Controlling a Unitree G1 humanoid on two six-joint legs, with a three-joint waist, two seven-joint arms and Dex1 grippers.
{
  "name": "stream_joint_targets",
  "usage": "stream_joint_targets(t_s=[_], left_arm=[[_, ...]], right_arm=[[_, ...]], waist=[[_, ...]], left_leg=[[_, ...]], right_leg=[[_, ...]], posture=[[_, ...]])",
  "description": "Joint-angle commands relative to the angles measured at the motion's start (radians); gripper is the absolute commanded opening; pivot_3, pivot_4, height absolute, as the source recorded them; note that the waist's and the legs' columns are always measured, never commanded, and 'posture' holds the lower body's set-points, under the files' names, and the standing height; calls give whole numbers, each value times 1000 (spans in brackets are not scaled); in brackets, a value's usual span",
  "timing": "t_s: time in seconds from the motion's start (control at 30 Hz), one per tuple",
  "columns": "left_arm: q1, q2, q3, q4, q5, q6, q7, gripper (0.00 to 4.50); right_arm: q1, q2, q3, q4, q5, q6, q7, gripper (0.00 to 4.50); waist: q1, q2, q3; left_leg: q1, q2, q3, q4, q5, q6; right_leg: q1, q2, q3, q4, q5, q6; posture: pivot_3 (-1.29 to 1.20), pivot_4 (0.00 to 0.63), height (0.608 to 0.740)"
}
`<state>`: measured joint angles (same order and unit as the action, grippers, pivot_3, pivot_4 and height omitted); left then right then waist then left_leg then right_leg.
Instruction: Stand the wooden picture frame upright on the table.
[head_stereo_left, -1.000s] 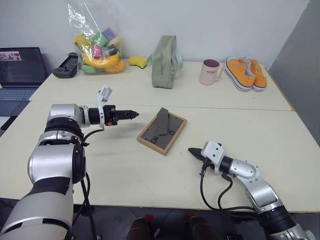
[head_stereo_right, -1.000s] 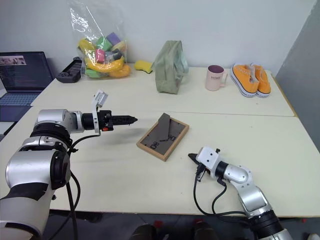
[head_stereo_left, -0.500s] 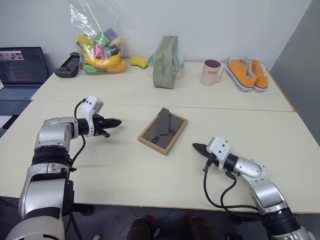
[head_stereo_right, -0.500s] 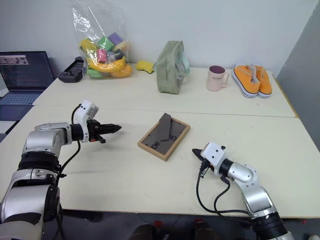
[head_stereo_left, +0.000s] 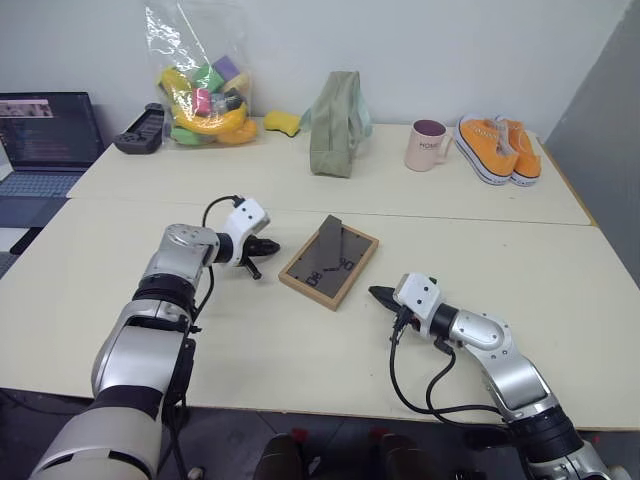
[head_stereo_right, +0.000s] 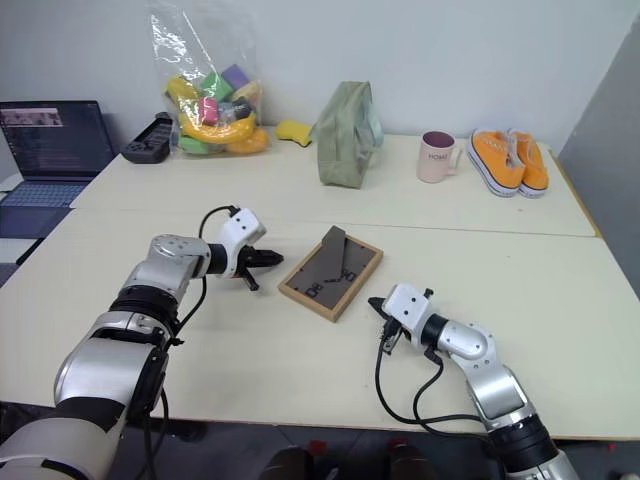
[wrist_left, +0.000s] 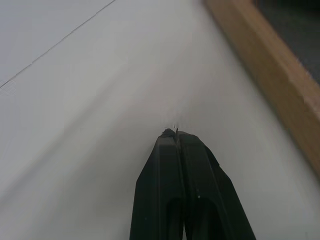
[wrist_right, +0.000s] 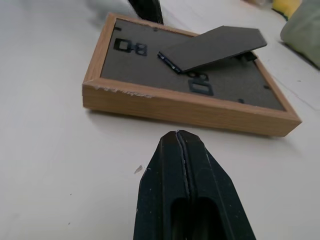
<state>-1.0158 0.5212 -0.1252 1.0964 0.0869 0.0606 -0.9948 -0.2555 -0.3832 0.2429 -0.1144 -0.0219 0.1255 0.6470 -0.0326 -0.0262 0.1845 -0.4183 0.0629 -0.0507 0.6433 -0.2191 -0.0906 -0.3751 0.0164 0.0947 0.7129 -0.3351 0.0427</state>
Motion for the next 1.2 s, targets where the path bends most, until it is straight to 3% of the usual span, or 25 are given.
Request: stream_joint_targets(t_s=[0.03,0.57,0.7,0.97,1.2], left_arm=[[-20,-22,-8,33,3,3,-60,29],[54,14,10,-71,-15,161,-109,29],[136,9,-12,-237,-30,260,-156,29],[361,28,-72,-759,-122,571,-232,29],[388,33,-75,-875,-161,670,-197,29]], right_arm=[[-45,21,-4,41,-36,-31,-52,0],[-313,90,-7,473,-81,-230,-113,0],[-349,97,-3,549,-87,-273,-113,0],[-409,119,4,671,-104,-333,-127,0],[-457,141,1,761,-118,-376,-131,0]], waist=[[-1,0,0],[-22,0,0],[-25,0,0],[-26,2,-1],[-23,2,-1]], left_leg=[[0,0,0,0,0,0],[2,0,0,0,0,0],[2,0,0,0,0,0],[3,0,0,-1,0,0],[3,0,0,0,0,0]], right_leg=[[0,0,0,0,0,0],[0,0,0,1,0,0],[1,0,0,1,0,0],[1,-1,1,1,0,0],[2,-1,1,1,0,0]], posture=[[0,150,740],[0,150,740],[0,150,740],[0,150,740],[0,150,740]])
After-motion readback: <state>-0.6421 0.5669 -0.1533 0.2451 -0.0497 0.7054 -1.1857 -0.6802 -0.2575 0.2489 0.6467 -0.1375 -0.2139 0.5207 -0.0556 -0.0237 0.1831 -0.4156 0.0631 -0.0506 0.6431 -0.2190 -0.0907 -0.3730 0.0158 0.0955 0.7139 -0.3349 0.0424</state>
